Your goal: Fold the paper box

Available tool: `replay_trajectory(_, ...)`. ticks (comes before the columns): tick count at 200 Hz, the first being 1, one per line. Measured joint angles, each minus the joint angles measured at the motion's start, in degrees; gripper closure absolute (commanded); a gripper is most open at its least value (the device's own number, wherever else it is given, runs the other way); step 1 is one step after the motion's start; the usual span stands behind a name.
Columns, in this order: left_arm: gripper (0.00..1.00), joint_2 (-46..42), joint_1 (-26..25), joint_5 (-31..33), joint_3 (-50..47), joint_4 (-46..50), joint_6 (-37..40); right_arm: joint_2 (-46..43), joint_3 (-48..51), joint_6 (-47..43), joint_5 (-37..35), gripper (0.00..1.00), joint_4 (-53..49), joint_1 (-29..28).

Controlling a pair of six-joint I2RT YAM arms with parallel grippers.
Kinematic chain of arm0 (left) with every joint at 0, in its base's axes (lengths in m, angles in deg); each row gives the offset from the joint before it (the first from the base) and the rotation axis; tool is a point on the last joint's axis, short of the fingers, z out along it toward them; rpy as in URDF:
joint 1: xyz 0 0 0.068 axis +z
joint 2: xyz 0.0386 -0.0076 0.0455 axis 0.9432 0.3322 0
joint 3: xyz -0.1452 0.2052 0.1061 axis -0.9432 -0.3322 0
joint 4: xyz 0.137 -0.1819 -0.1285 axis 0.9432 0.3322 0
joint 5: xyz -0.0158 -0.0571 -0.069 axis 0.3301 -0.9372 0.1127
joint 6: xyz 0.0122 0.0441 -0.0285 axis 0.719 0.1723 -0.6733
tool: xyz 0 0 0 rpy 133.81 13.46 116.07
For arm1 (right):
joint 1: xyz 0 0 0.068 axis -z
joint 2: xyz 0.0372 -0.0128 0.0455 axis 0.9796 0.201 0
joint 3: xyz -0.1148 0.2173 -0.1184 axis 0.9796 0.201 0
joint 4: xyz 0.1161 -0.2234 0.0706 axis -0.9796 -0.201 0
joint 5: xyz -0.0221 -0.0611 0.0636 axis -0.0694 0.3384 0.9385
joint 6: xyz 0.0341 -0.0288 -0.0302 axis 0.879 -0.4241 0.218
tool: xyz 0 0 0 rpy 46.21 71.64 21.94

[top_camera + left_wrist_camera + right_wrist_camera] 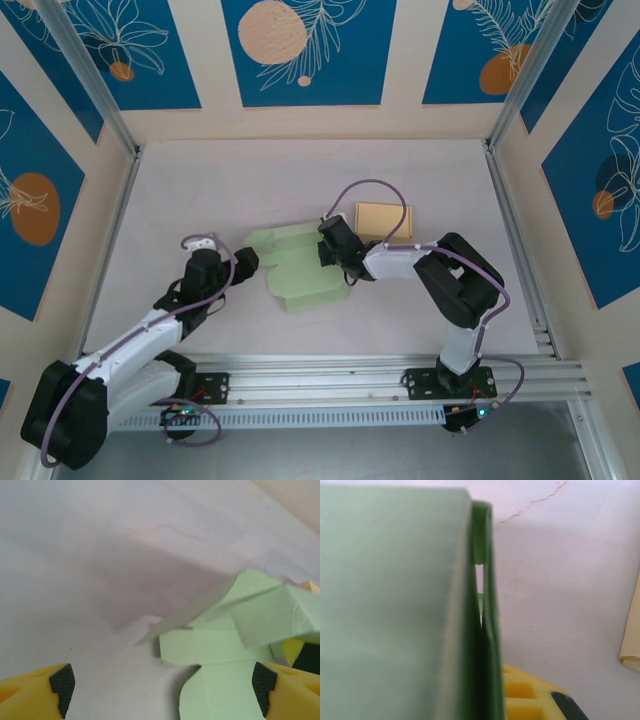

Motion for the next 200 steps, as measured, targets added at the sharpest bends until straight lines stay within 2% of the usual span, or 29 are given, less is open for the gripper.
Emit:
replay_trajectory(36,0.07,3.9,-3.5,-3.3,-0.9,-4.2,-3.2,0.0,0.0,0.2,0.0,0.91,0.0,0.0)
replay_trajectory(62,0.06,9.9,-7.3,-3.8,-0.7,-8.5,-4.5,0.0,0.0,0.2,0.0,0.91,0.0,0.0)
replay_trajectory(90,0.02,16.9,-9.9,-3.6,0.1,-12.3,-5.7,0.0,0.0,0.2,0.0,0.91,0.0,0.0)
replay_trajectory(145,0.0,26.4,-10.3,-1.7,4.0,-18.5,-5.3,0.0,0.0,0.5,0.0,0.91,0.0,0.0)
replay_trajectory(200,0.0,32.0,-10.4,-0.2,6.6,-23.5,-3.2,0.0,0.0,0.6,0.0,0.91,0.0,0.0)
